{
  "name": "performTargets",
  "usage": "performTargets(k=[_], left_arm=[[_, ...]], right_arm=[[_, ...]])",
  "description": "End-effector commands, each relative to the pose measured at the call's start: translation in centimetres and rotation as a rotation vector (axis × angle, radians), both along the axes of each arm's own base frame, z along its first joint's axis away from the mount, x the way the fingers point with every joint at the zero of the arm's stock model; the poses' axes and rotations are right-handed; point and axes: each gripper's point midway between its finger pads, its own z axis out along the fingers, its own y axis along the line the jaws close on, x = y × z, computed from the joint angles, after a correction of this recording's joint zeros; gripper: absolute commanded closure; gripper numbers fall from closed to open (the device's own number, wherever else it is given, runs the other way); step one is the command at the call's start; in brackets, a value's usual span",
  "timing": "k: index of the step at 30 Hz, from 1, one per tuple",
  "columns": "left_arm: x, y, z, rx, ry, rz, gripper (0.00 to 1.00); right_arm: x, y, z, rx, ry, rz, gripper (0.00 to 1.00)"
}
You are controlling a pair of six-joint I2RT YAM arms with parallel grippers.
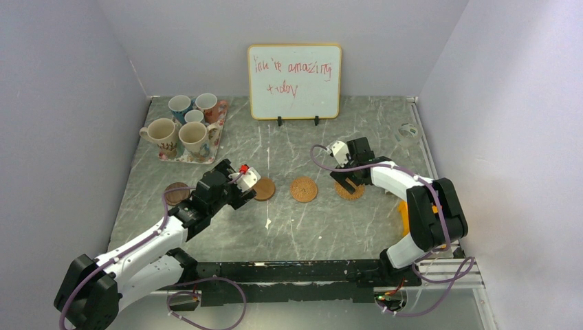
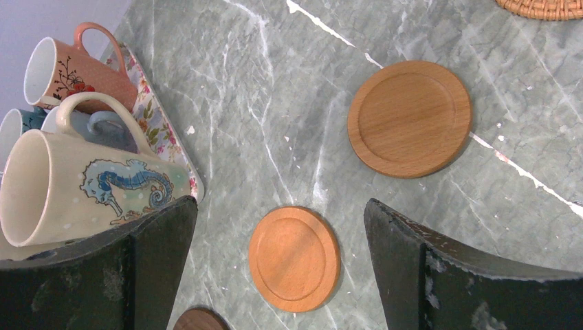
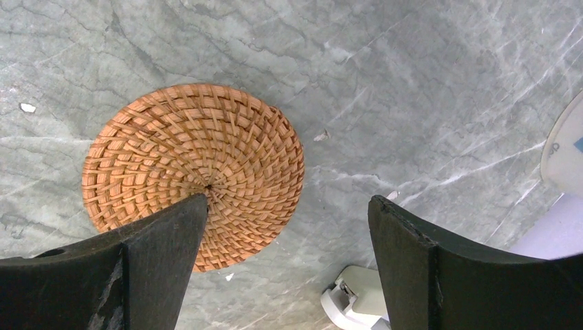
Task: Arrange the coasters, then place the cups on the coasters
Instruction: Move the coaster to the center of the board.
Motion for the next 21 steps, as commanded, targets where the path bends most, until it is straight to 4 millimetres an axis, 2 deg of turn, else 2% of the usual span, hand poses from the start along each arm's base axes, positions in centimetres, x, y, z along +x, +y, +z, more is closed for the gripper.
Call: performTargets(k=[1,21], left_arm=[[0.05,-0.15,0.59,-0.021,-0.017,-0.007,0.04],[0.11,-0.19,0.51,-0.019,-0.016,-0.007,0.04]], right_arm=[[-5.08,0.63,-2.82,0.026,0.202,0.056,0.07],[-5.39,1.16,-2.58,0.033,0.204,0.086,0.07]])
